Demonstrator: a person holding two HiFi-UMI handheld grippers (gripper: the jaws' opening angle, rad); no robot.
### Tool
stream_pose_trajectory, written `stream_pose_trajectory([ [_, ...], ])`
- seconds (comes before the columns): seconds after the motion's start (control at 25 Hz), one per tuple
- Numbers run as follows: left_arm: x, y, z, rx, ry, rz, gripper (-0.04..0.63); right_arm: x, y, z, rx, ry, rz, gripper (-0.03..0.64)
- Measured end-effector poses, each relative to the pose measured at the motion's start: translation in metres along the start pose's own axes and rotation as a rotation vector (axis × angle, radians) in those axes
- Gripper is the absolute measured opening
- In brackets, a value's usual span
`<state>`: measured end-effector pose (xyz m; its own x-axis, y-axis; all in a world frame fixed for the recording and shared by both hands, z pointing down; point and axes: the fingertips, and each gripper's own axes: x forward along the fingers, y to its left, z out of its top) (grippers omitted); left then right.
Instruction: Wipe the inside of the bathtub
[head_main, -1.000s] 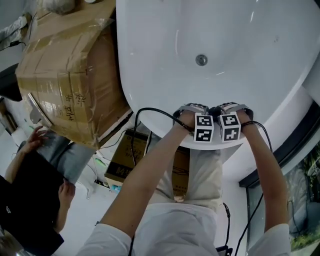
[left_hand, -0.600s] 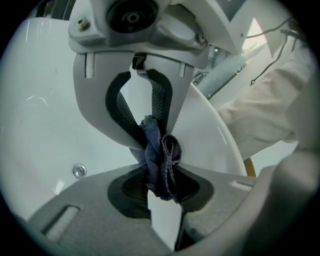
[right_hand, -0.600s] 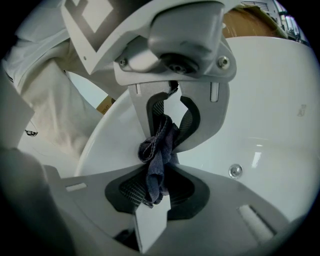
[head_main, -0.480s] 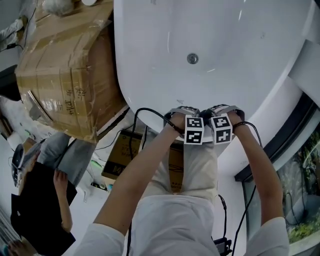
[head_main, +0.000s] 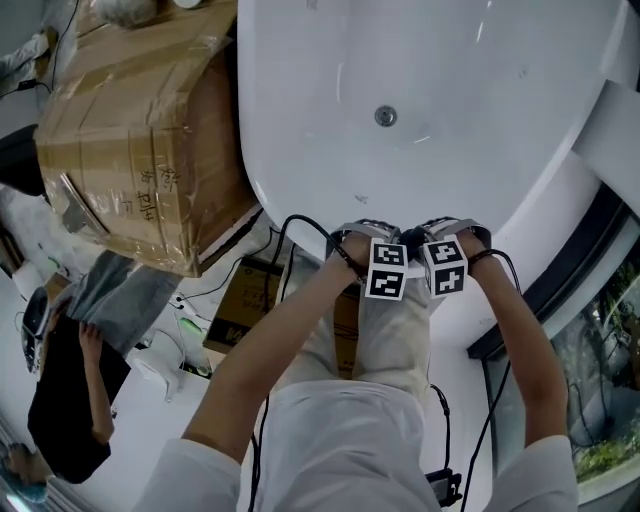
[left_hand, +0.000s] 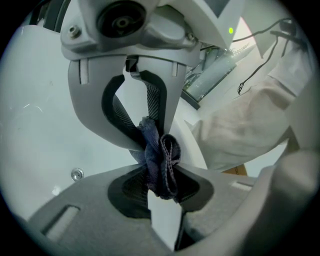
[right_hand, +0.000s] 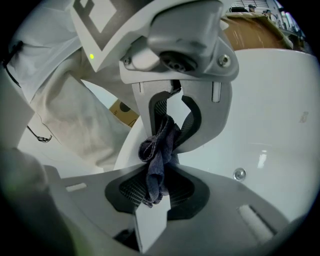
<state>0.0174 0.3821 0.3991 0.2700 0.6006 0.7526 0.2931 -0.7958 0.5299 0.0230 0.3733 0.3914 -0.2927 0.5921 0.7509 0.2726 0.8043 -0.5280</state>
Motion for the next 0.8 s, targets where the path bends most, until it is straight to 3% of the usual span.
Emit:
stream_pose_trajectory([
  [0.2,-0.01,-0.011,0.005,-0.019,-0.028,-0.033,0.098,-0.008,0.011,0.006,-0.007,-0.013,0.01,0.089],
  [0.36,-0.019,-0.018,0.011,0.01,-0.037,-0.041,0.098,-0.016,0.019,0.01,-0.021,-0.011,0.023,0.089],
  [0.52,-0.027,-0.011,0.016,-0.021,-0.068,-0.009,0.098,-0.027,0.013,0.007,-0.034,-0.004,0.016,0.089],
  [0.8,-0.037,0.022,0.015,-0.056,-0.055,0.078,0.098,-0.041,-0.018,-0.003,-0.12,0.069,-0.058,0.091],
])
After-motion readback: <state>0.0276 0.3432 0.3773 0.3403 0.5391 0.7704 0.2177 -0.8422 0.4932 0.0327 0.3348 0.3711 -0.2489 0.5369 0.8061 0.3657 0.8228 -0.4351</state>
